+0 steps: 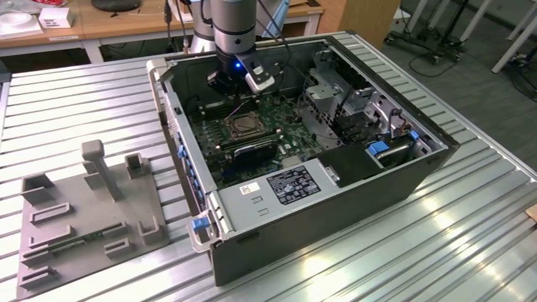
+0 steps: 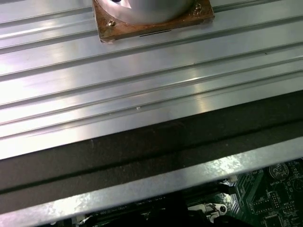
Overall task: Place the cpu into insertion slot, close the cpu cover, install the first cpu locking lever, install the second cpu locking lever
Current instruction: 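Install the first cpu locking lever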
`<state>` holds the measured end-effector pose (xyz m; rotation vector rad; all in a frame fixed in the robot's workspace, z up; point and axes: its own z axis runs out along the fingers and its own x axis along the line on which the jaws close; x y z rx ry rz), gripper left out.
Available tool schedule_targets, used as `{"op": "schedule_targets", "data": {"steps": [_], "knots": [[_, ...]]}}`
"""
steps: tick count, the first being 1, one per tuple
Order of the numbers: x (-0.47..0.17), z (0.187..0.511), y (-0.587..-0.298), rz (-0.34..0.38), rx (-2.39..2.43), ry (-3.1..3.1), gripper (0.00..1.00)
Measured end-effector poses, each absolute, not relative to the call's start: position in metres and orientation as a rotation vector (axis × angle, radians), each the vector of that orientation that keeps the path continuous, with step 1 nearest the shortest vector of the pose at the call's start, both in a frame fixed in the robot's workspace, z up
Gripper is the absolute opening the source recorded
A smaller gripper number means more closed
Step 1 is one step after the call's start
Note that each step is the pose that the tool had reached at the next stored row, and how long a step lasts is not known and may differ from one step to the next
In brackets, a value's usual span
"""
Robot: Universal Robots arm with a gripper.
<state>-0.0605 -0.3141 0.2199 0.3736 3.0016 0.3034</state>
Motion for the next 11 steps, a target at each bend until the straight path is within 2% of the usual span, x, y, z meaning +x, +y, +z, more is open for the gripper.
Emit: {"op": "schedule_targets", "data": {"steps": [11], "knots": [[-0.0606, 0.2198, -0.3183, 0.308, 0.374, 3.001, 0.11]]}}
